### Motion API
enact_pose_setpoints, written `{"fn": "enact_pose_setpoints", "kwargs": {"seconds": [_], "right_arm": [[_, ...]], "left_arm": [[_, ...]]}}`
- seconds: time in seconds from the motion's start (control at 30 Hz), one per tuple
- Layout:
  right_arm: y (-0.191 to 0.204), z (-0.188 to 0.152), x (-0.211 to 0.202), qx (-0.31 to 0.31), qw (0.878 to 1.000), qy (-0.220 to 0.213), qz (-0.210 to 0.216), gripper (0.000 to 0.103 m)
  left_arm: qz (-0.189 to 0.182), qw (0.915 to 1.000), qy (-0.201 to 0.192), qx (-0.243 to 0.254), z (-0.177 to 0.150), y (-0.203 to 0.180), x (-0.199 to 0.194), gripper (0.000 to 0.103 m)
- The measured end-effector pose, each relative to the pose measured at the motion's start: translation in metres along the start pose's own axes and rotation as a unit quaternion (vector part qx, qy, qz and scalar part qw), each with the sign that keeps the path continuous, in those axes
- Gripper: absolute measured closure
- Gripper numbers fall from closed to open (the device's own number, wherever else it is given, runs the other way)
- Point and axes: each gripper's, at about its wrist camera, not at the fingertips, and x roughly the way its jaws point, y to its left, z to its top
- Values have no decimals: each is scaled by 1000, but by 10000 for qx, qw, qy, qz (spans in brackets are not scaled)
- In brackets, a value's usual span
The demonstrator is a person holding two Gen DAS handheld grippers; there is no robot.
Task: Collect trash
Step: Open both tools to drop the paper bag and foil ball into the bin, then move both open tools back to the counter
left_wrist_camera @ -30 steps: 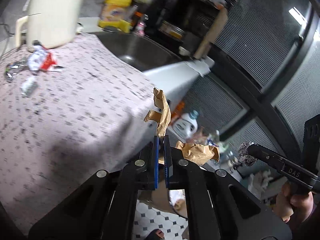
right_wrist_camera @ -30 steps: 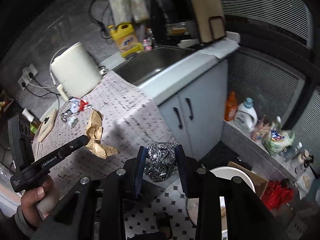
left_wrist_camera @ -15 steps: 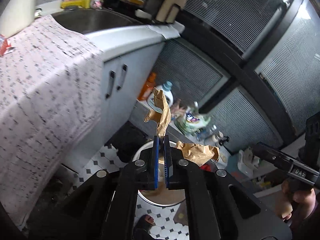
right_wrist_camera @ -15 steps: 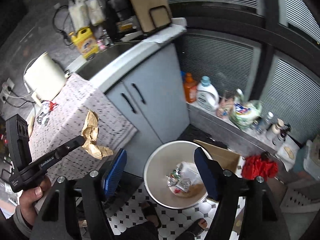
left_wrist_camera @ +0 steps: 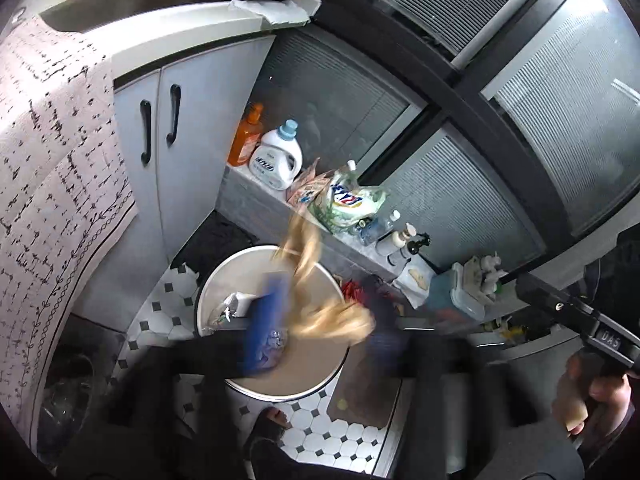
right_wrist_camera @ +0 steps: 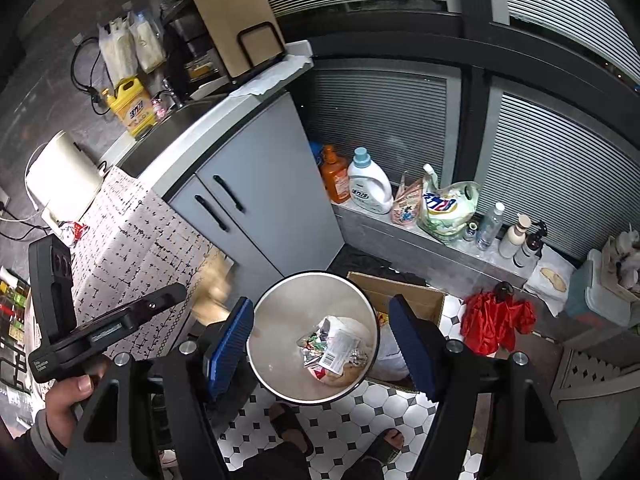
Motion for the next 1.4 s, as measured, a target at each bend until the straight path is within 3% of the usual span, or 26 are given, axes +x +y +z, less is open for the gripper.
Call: {"fn": "enact_pose_setpoints", "kwargs": {"seconds": [0.23, 0.43, 0.57, 0.67, 1.03, 1.4], "right_arm": [[9, 6, 7, 5, 10000, 0, 43, 34], [45, 18, 19, -200, 9995, -37, 237, 25], [82, 30, 28, -405, 9983, -116, 406, 14], [110, 38, 35, -574, 9968, -133, 543, 12], [217, 58, 67, -1025, 9898, -99, 985, 11], [302, 56, 94, -1428, 9837, 6, 1090, 11]], "left_arm": [[190, 9993, -309, -43, 13, 9, -20, 21], [602, 9958, -664, -201, 27, 44, -57, 10], [854, 9915, -896, -413, 35, 74, -87, 8], [1020, 9872, -1096, -541, 40, 93, -109, 6], [1492, 9705, -1644, -939, 52, 174, -179, 6], [1913, 9513, -1949, -1426, 54, 278, -228, 6]]}}
